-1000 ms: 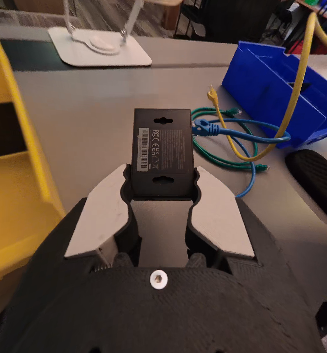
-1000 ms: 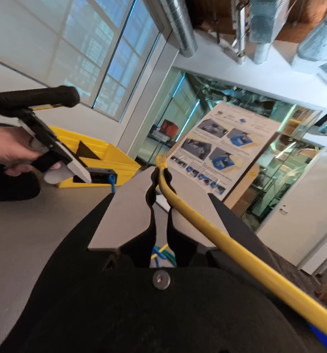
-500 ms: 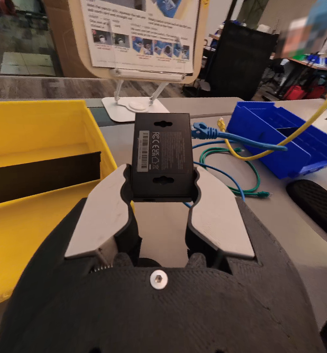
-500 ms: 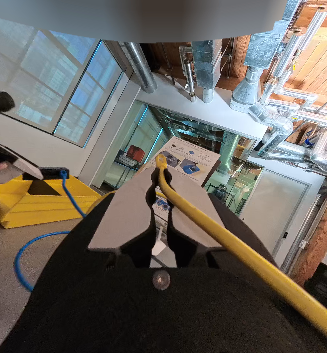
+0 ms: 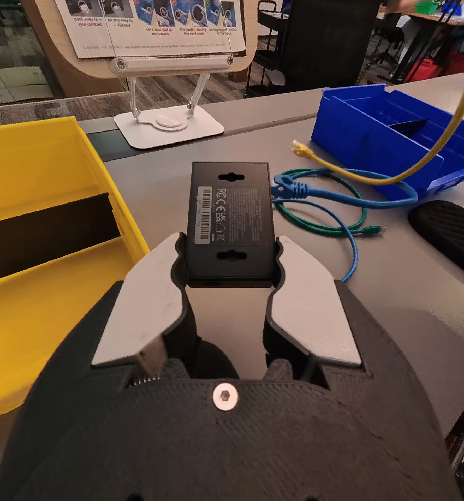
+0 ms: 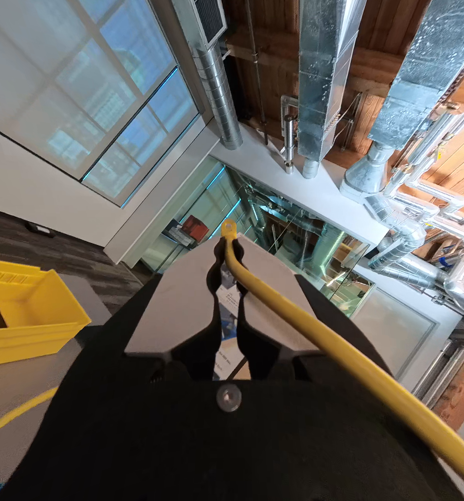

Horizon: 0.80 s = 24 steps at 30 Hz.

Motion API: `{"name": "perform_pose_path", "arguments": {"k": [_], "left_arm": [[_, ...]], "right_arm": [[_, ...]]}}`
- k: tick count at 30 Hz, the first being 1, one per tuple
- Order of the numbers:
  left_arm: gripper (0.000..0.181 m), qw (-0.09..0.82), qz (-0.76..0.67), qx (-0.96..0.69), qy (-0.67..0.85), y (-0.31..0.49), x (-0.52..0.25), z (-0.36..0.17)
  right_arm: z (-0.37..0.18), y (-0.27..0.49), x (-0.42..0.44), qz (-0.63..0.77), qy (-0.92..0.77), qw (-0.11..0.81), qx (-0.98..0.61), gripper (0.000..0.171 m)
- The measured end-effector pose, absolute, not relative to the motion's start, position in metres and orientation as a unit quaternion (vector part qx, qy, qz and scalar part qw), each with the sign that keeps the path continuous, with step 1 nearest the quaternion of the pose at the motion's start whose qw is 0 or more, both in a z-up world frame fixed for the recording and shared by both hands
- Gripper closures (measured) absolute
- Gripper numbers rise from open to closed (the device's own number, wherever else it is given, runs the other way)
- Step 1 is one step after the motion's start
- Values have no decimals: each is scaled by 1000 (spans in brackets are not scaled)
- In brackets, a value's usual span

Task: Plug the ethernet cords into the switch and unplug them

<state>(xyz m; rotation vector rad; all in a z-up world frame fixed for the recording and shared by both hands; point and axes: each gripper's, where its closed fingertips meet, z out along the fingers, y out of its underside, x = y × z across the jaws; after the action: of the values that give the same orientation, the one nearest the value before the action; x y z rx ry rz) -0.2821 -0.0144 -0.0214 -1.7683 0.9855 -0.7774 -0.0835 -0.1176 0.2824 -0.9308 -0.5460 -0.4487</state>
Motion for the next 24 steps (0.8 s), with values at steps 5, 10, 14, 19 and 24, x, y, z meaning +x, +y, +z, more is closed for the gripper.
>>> {"name": "perform_pose_path", "arguments": {"k": [5, 10, 14, 19, 24], "left_arm": [[121, 468, -302, -719, 415, -13, -292, -22], [121, 471, -321, -724, 387, -11, -302, -18], [121, 460, -346, -736, 356, -6, -299, -11], [121, 449, -356, -741, 350, -2, -279, -3], [121, 449, -373, -733, 348, 2, -264, 5]], "right_arm": [[305, -108, -82, -212, -257, 834, -439, 165], [280, -96, -91, -173, -284, 813, -478, 165], [222, -116, -124, -47, -300, 818, -489, 165], [152, -151, -188, 72, -303, 803, -509, 165], [100, -144, -218, 94, -236, 790, -558, 165]]}}
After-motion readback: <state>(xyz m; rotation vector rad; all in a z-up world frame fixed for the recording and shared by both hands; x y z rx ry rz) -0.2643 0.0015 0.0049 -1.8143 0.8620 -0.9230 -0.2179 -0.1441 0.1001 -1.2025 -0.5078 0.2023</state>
